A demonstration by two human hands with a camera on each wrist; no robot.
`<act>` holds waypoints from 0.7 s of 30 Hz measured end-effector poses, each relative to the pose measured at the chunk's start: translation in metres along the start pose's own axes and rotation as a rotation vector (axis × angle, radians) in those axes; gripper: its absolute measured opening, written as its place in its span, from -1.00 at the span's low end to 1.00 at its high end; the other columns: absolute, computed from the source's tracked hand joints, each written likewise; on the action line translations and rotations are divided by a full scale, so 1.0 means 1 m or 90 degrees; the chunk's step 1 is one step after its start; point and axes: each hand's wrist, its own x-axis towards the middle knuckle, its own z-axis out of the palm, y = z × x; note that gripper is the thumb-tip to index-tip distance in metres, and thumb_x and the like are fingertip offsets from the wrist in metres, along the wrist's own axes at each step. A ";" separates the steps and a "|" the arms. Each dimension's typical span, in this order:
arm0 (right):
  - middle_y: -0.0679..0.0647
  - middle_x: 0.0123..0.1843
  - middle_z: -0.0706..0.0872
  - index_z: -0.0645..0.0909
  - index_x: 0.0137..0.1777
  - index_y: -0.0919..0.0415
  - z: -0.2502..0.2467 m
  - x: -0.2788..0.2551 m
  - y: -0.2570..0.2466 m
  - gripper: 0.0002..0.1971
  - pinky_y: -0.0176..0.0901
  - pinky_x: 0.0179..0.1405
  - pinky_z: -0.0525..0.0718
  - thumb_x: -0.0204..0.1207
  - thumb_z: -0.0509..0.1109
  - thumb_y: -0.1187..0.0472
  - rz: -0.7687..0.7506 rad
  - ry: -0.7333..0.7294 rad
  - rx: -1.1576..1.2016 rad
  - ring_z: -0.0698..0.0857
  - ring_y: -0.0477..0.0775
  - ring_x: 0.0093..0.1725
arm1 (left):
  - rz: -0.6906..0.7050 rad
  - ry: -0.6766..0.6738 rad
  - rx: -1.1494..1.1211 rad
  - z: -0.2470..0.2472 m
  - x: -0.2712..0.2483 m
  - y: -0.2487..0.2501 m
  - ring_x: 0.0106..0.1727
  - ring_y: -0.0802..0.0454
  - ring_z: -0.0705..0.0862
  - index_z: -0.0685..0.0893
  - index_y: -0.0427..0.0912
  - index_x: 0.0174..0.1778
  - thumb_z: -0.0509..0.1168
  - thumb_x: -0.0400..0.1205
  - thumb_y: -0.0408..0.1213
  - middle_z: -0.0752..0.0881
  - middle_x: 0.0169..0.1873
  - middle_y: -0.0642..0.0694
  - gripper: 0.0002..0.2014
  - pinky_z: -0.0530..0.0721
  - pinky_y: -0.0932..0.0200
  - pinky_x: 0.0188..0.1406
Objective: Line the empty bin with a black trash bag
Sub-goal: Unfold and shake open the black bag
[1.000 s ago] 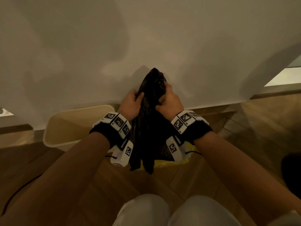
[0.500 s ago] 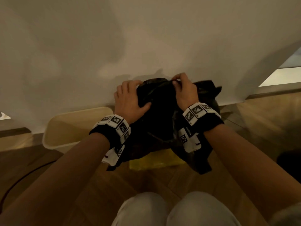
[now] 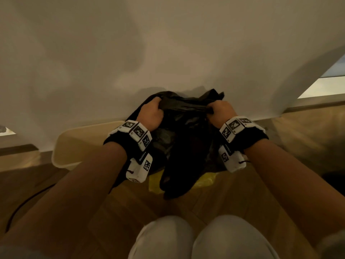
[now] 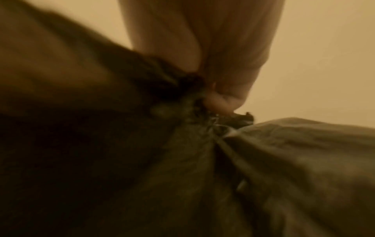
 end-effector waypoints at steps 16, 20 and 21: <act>0.26 0.35 0.61 0.46 0.37 0.33 -0.005 -0.011 -0.003 -0.20 -0.01 0.31 0.54 0.17 0.68 0.03 0.037 -0.014 0.123 0.58 0.28 0.35 | -0.031 0.000 0.115 -0.003 -0.002 -0.013 -0.13 -0.30 0.64 0.64 -0.39 -0.13 0.07 0.73 -0.26 0.67 -0.17 -0.39 -0.68 0.55 -0.06 -0.04; 0.42 0.24 0.65 0.49 0.36 0.30 0.003 -0.014 0.025 -0.53 0.13 0.20 0.65 0.42 0.43 0.38 0.083 0.006 0.021 0.64 0.41 0.21 | -0.002 -0.032 0.112 -0.011 -0.007 -0.025 0.28 -0.27 0.61 0.58 -0.34 0.32 0.27 0.63 -0.20 0.64 0.29 -0.32 -0.61 0.54 0.00 0.29; 0.43 0.24 0.64 0.52 0.34 0.29 0.004 -0.015 0.030 -0.59 0.16 0.20 0.66 0.47 0.34 0.40 0.112 0.027 0.017 0.63 0.43 0.22 | 0.005 -0.065 0.138 -0.014 -0.010 -0.025 0.28 -0.25 0.61 0.57 -0.28 0.34 0.35 0.56 -0.12 0.65 0.28 -0.27 -0.53 0.55 0.01 0.28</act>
